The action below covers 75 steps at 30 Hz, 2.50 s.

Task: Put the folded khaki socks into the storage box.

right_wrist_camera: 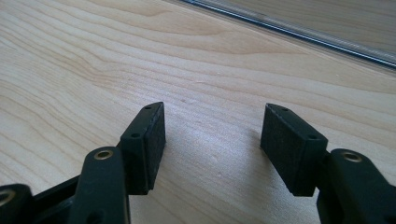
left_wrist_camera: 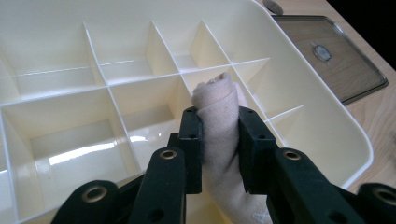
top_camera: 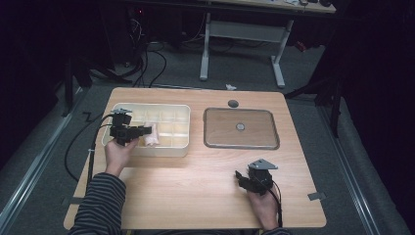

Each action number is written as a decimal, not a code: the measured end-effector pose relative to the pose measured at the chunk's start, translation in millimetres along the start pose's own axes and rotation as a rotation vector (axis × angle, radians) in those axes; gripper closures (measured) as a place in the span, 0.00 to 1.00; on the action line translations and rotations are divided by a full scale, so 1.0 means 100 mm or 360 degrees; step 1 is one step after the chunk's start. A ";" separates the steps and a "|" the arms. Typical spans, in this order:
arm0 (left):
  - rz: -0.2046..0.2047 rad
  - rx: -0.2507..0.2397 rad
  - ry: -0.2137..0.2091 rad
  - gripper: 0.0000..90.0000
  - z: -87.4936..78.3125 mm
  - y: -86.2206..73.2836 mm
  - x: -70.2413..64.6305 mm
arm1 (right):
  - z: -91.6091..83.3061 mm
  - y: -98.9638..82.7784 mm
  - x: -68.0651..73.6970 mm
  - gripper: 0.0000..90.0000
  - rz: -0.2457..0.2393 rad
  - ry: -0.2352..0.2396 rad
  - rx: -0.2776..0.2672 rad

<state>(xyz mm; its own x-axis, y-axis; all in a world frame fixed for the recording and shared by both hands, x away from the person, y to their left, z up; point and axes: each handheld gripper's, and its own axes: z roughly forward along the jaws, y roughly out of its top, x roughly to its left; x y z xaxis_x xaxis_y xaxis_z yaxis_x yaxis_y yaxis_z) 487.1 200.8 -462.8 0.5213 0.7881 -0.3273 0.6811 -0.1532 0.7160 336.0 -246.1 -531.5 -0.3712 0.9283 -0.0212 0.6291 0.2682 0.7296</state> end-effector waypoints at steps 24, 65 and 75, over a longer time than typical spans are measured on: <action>0.0259 0.0128 0.0181 0.82 0.07 -0.08 -0.06 | 0.00 0.00 0.00 0.45 -0.0004 0.0002 -0.0001; 0.0406 0.0359 0.0211 0.83 0.13 -0.09 -0.14 | 0.00 0.00 0.00 0.45 -0.0008 0.0004 -0.0002; 0.0441 0.0500 0.0230 0.83 0.19 -0.05 -0.17 | 0.00 0.00 0.00 0.45 -0.0008 0.0004 -0.0002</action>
<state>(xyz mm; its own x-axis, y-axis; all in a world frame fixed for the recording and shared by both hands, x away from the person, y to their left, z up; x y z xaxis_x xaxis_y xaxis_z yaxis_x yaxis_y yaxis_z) 484.8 176.9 -472.1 0.6441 0.7637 -0.0437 0.6606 -0.5265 0.5352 336.2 -245.9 -531.6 -0.3763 0.9262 -0.0232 0.6262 0.2727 0.7304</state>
